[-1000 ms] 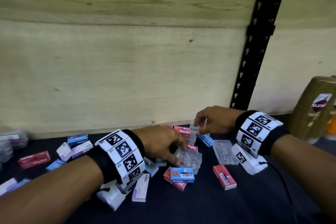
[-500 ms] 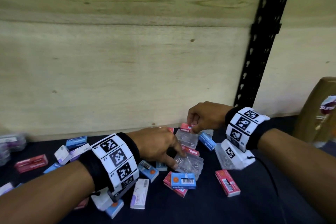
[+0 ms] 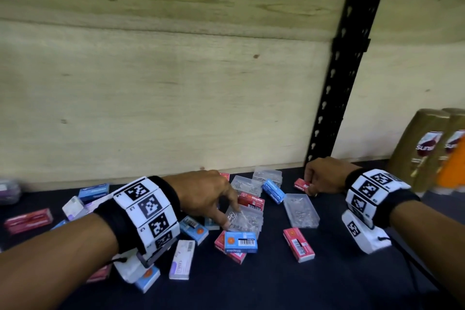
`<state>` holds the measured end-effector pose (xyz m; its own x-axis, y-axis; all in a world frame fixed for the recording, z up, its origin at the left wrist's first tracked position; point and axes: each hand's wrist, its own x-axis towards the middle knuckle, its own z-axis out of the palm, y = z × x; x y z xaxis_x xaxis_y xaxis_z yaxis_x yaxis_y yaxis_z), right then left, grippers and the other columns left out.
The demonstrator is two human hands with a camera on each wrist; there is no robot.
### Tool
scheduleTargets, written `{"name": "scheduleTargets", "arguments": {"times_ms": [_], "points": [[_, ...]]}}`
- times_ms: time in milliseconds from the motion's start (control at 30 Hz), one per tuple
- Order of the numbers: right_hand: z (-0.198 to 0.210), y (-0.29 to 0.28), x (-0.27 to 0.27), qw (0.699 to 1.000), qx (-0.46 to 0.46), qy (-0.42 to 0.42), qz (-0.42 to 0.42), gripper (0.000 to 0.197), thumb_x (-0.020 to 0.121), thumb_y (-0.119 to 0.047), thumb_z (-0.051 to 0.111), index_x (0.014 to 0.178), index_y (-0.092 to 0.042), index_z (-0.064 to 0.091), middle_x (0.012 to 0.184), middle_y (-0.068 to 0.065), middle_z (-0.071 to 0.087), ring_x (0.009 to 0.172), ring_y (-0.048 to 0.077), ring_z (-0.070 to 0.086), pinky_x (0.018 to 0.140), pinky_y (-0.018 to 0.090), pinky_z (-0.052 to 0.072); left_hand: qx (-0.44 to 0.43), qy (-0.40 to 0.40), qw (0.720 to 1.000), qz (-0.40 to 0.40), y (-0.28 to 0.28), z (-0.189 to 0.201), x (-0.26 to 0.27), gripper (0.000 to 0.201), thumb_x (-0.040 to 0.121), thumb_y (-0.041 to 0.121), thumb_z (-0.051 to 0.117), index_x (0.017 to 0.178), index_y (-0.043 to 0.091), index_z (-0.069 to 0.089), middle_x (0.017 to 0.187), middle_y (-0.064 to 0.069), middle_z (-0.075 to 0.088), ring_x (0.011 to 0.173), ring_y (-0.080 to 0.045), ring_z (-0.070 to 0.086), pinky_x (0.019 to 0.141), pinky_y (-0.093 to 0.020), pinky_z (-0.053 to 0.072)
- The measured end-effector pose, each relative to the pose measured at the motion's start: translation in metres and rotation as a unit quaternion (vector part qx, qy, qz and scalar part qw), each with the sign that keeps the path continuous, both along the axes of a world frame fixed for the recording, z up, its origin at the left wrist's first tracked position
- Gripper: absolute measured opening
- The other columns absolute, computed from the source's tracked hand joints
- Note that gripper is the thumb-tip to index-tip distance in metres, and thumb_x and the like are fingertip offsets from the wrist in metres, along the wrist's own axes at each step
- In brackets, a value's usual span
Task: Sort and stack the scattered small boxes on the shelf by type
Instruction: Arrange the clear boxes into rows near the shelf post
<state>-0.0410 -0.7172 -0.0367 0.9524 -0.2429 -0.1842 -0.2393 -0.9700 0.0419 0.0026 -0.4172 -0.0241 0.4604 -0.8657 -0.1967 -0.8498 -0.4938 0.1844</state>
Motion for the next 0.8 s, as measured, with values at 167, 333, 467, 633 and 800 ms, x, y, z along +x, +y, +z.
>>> {"name": "scheduleTargets", "arguments": {"times_ms": [167, 333, 467, 633, 800], "points": [[0.010, 0.011, -0.007, 1.000, -0.007, 0.014, -0.012, 0.024, 0.087, -0.041, 0.066, 0.088, -0.019, 0.073, 0.094, -0.003, 0.072, 0.085, 0.014, 0.065, 0.074, 0.026, 0.051, 0.019, 0.017, 0.999, 0.023, 0.006, 0.002, -0.002, 0.041, 0.084, 0.045, 0.071, 0.122, 0.031, 0.064, 0.076, 0.025, 0.050, 0.064, 0.010, 0.048, 0.057, -0.012, 0.033], [0.019, 0.044, -0.019, 0.993, 0.026, 0.105, -0.046, 0.067, 0.086, -0.073, 0.049, 0.085, -0.008, 0.065, 0.070, 0.002, 0.066, 0.055, 0.015, 0.064, 0.070, 0.029, 0.059, 0.018, 0.044, 0.998, 0.037, 0.011, 0.003, 0.000, 0.040, 0.086, 0.044, 0.069, 0.123, 0.032, 0.060, 0.075, 0.026, 0.051, 0.061, 0.017, 0.050, 0.058, -0.011, 0.033], [0.016, 0.056, -0.023, 0.985, 0.044, 0.158, -0.056, 0.071, 0.076, -0.079, 0.057, 0.082, -0.009, 0.057, 0.069, 0.002, 0.066, 0.055, 0.017, 0.065, 0.074, 0.033, 0.060, 0.028, 0.049, 0.998, 0.022, 0.012, 0.003, 0.003, 0.039, 0.091, 0.049, 0.060, 0.128, 0.037, 0.057, 0.099, 0.019, 0.060, 0.074, 0.007, 0.052, 0.062, -0.014, 0.037], [0.019, 0.054, -0.024, 0.981, 0.085, 0.175, -0.029, 0.066, 0.080, -0.062, 0.067, 0.100, 0.001, 0.071, 0.084, 0.015, 0.076, 0.054, 0.017, 0.064, 0.051, 0.020, 0.052, 0.030, 0.093, 0.994, 0.055, 0.014, 0.000, 0.010, 0.035, 0.093, 0.055, 0.052, 0.126, 0.044, 0.056, 0.112, 0.018, 0.061, 0.098, 0.000, 0.056, 0.086, -0.026, 0.043], [0.026, 0.042, -0.024, 0.969, 0.167, 0.181, -0.035, 0.053, 0.083, -0.039, 0.075, 0.122, -0.005, 0.061, 0.088, 0.009, 0.069, 0.071, 0.018, 0.065, 0.062, 0.024, 0.056, 0.025, 0.104, 0.990, 0.088, 0.011, 0.001, 0.013, 0.036, 0.100, 0.048, 0.042, 0.135, 0.044, 0.050, 0.140, 0.014, 0.050, 0.123, -0.006, 0.045, 0.106, -0.031, 0.032]]}}
